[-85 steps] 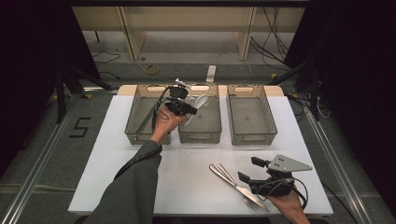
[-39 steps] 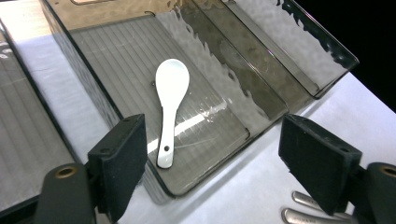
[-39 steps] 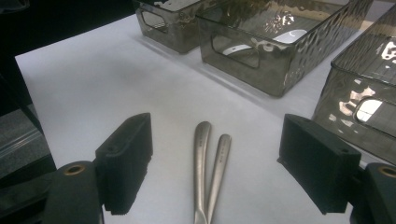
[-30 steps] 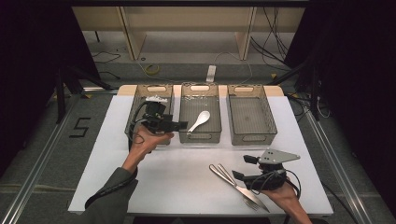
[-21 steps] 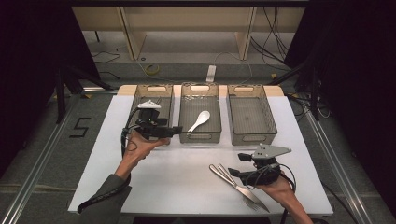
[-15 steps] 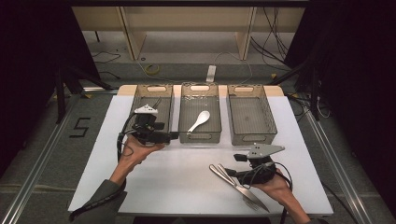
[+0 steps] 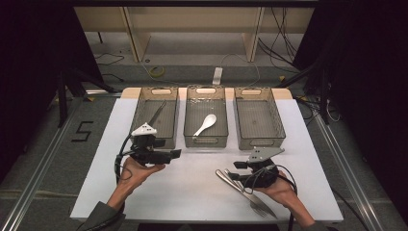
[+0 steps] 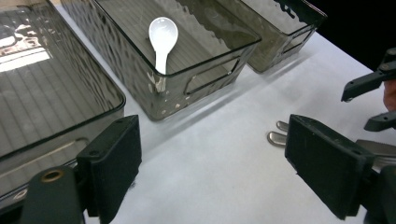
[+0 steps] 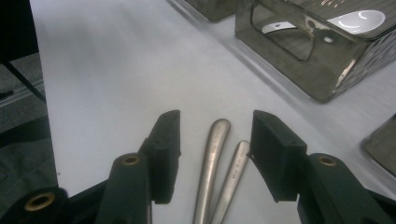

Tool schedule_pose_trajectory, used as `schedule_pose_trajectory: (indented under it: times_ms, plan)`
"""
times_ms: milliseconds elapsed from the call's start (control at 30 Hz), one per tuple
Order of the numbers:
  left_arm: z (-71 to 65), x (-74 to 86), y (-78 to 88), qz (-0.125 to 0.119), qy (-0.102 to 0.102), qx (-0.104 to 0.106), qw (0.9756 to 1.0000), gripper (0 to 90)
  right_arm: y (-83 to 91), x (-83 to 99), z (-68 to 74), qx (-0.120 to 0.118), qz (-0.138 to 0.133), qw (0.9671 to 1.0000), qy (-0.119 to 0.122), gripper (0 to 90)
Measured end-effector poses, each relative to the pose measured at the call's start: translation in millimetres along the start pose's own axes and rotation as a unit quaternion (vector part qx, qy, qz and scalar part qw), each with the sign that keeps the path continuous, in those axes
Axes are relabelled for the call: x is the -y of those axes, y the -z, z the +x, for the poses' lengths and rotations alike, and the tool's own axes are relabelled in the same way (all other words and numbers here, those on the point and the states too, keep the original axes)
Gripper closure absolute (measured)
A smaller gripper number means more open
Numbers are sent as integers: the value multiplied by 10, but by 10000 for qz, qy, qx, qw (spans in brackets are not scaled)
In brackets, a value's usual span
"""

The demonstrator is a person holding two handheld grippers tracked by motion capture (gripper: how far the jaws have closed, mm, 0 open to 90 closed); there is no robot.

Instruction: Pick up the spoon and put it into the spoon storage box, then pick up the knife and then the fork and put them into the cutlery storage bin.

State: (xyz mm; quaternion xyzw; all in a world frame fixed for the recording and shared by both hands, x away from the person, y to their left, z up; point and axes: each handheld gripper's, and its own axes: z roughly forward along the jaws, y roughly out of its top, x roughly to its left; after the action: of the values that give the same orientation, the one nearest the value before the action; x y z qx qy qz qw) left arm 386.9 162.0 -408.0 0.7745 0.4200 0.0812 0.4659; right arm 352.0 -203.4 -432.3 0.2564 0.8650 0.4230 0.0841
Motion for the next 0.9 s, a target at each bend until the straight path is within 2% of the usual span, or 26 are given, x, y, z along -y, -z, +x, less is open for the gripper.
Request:
schedule_pose_trajectory:
  times_ms: [200, 300, 467, 500, 533, 667, 767, 900]
  plan:
    - [23, 69, 85, -82, -14, -85, 9999, 173, -70, -9, 9, -97, 152, 9998, 21, 592]
    - [32, 99, 104, -117, 65, -72, 9999, 171, -103, -16, 13, -167, 224, 9996, 38, 635]
    - [24, 167, 140, -44, -44, -135, 9999, 170, -142, -24, 14, -203, 356, 9991, 108, 765]
    - [24, 167, 140, -44, -44, -135, 9999, 170, -142, -24, 14, -203, 356, 9991, 108, 765]
    - [23, 174, 151, -37, -70, -175, 9998, 170, -159, -29, 18, -203, 437, 9987, 155, 818]
    - [26, 213, 210, -122, -66, -227, 9996, 170, -213, -37, 11, -225, 577, 9979, 164, 889]
    - [24, 255, 198, -74, -6, -218, 9997, 170, -254, -41, -5, -273, 713, 9967, 259, 900]
    - [2, 278, 183, -59, -28, -211, 9998, 170, -302, -48, -8, -348, 853, 9952, 341, 900]
